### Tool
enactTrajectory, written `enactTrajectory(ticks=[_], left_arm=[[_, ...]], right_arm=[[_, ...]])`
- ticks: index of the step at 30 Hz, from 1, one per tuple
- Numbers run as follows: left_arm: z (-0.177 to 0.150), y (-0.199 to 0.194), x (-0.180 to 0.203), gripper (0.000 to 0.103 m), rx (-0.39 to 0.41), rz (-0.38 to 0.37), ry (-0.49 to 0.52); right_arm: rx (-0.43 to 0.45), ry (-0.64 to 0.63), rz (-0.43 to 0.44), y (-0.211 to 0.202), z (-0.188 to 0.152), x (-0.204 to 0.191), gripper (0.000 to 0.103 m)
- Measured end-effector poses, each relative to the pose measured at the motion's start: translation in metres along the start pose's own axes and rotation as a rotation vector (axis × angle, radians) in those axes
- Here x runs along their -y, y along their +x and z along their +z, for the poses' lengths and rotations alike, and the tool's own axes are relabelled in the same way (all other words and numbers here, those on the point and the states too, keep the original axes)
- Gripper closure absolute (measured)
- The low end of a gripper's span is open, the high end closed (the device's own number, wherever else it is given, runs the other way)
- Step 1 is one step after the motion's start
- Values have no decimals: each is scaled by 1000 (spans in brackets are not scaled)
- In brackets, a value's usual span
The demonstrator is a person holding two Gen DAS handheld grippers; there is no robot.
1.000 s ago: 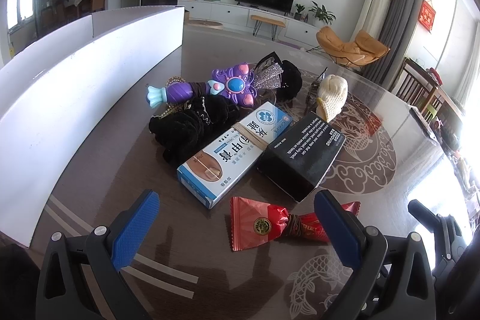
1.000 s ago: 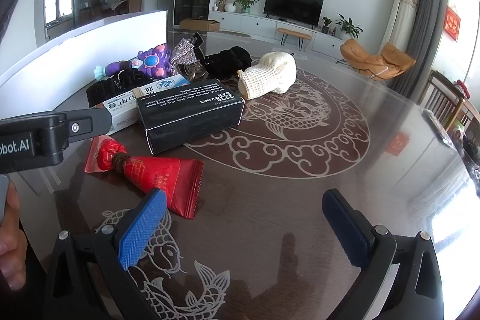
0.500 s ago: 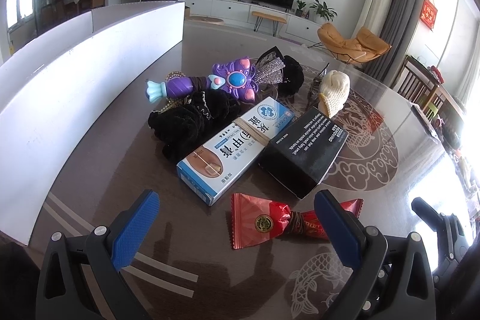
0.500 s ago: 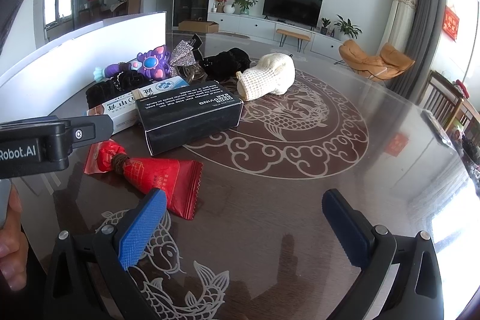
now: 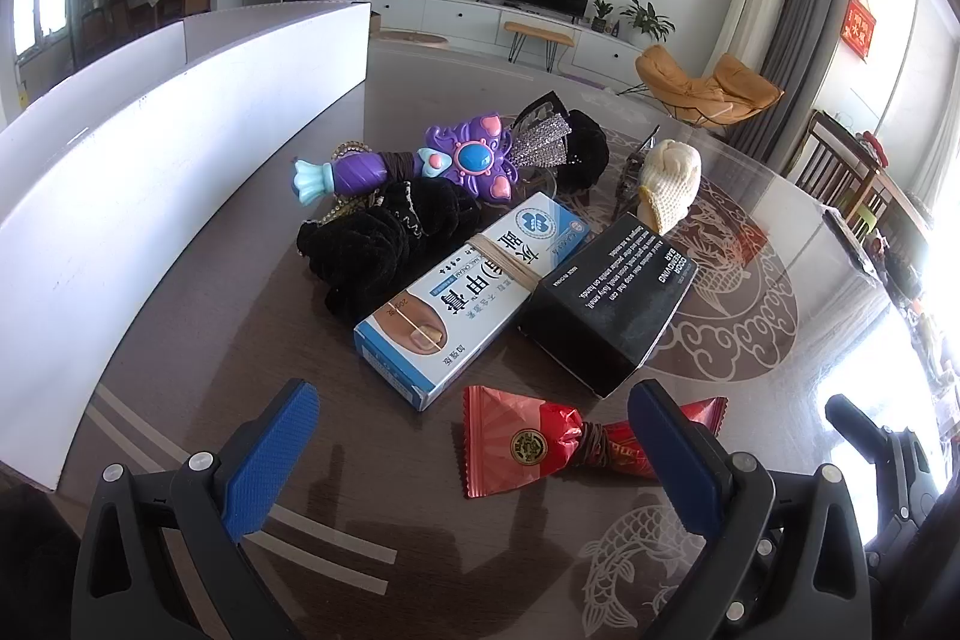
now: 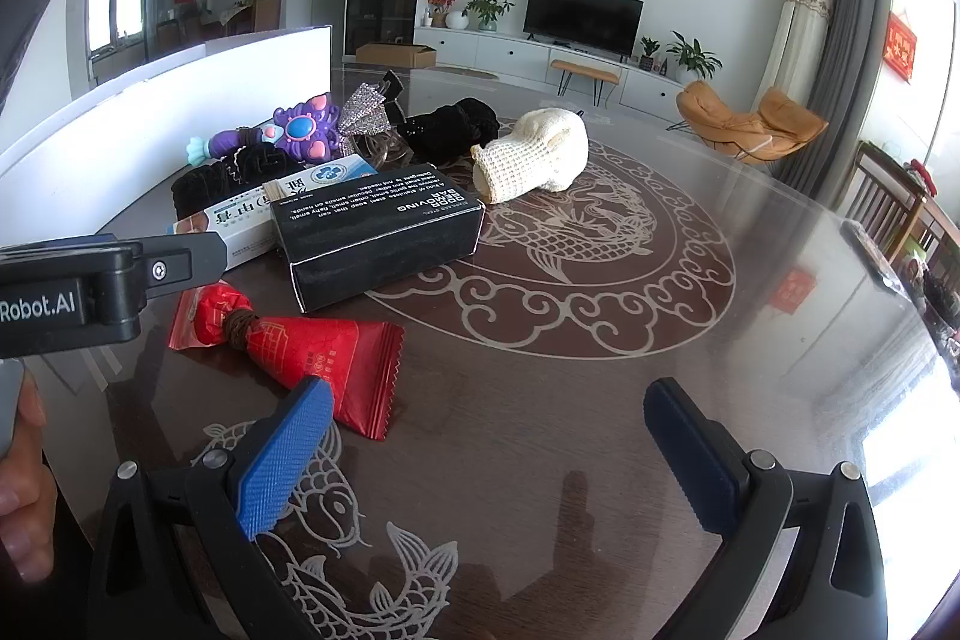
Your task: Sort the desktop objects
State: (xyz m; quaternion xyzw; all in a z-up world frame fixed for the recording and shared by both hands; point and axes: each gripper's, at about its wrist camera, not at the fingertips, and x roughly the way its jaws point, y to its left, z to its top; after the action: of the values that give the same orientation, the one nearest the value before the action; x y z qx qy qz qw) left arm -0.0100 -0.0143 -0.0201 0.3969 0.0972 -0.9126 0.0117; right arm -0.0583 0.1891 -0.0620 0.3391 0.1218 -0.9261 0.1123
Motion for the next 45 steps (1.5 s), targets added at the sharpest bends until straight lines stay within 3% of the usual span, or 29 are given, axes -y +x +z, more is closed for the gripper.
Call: enactTrajectory(ticks=[37,45], left_arm=[[0,4,-8,0,-18,32,-33],[2,3,-24,0,-15,52,-97]], right_arm=[[-3,3,6,0,0,0,0],[-34,-1,43,5,0,-1,0]])
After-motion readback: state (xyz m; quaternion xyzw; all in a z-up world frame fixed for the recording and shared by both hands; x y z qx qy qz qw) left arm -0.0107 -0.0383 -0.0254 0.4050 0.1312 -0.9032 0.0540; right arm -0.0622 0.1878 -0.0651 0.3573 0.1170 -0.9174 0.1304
